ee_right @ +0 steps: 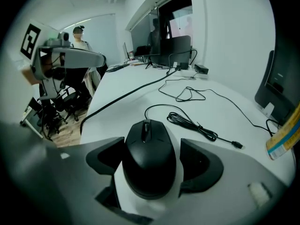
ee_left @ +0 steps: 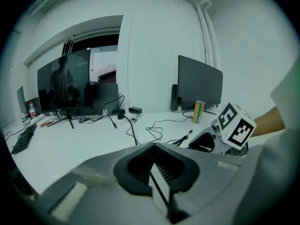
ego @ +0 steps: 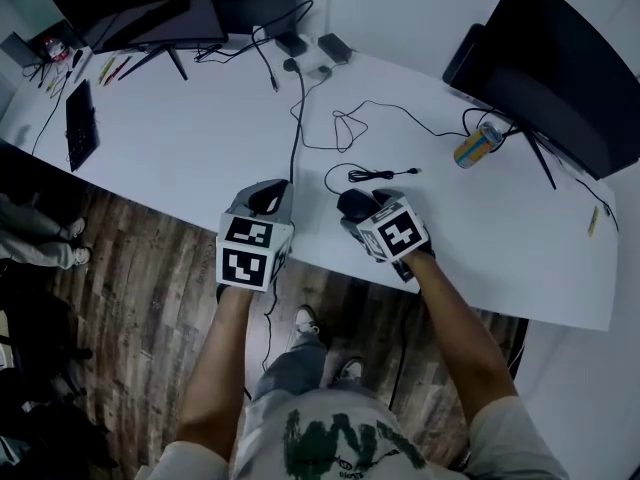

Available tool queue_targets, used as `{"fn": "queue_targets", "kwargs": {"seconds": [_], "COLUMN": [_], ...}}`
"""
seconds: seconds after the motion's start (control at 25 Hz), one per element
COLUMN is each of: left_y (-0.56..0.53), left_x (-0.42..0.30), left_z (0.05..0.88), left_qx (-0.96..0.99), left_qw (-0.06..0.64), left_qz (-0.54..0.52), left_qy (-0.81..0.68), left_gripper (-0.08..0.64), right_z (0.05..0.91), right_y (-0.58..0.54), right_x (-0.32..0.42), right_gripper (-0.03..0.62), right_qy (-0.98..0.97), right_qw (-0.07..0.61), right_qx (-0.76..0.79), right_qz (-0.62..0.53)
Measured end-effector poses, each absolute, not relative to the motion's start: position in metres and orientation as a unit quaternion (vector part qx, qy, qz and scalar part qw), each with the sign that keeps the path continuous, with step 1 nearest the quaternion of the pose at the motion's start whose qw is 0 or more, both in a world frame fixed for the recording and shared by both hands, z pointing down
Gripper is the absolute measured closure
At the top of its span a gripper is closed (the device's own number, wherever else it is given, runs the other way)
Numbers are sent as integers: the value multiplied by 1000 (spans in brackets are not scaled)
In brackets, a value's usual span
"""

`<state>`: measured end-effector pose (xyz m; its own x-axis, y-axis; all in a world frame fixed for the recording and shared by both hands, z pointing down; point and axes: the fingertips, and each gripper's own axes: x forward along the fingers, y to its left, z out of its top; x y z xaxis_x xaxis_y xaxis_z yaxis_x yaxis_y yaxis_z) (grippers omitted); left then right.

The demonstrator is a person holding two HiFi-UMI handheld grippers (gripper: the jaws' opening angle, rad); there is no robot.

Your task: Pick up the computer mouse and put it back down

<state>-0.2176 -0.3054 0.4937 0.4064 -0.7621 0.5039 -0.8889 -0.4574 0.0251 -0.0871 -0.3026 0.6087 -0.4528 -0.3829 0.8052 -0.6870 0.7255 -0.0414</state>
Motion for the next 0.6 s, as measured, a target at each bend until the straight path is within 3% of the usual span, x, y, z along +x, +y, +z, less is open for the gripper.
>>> {"fn": "queue_targets", "kwargs": {"seconds": [0.24, 0.6], "left_y": [-314, -322], "left_x": [-219, -214], "left_z": [493, 483], "left_qx": [830, 844], "left_qw": [144, 133], "left_qz": [217, 214], "left_qy": [-493, -473], "left_gripper": [558, 558], "right_z": [610, 593], "right_y": [-302, -303], "right_x": [-89, -92], "right_gripper": [272, 276], "right_qy": [-831, -832], "right_qw": [418, 390], "right_qx": [312, 339], "right_qz": [194, 204]}}
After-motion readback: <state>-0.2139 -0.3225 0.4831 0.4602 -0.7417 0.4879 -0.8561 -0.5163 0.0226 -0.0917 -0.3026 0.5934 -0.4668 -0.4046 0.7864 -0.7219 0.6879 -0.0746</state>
